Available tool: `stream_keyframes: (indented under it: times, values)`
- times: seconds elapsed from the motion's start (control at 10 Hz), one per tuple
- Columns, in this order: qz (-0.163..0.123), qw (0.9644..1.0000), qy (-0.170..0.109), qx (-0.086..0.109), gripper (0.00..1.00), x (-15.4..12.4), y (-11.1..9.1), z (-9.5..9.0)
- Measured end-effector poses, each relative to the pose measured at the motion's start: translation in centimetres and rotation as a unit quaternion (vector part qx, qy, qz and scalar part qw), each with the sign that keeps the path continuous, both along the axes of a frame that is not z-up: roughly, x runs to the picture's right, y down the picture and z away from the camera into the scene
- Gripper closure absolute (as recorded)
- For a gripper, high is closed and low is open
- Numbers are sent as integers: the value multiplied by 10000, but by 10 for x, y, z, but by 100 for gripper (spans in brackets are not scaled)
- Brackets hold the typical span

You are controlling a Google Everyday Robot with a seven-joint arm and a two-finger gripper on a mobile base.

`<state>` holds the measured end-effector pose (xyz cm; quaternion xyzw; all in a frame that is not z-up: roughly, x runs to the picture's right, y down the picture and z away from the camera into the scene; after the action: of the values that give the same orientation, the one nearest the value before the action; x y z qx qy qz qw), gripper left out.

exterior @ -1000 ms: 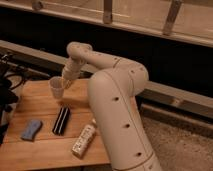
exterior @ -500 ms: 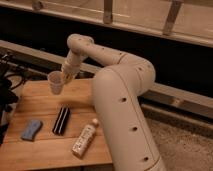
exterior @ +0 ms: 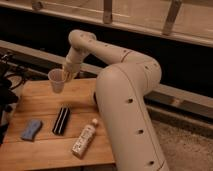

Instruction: Pick up the ceramic cup

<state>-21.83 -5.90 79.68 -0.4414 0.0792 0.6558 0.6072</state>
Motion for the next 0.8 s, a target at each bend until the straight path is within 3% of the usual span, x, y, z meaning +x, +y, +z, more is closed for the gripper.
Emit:
stream_keyframes:
  times: [0.8]
  values:
    - [-34,10000,-13,72,99,8,-14,-25]
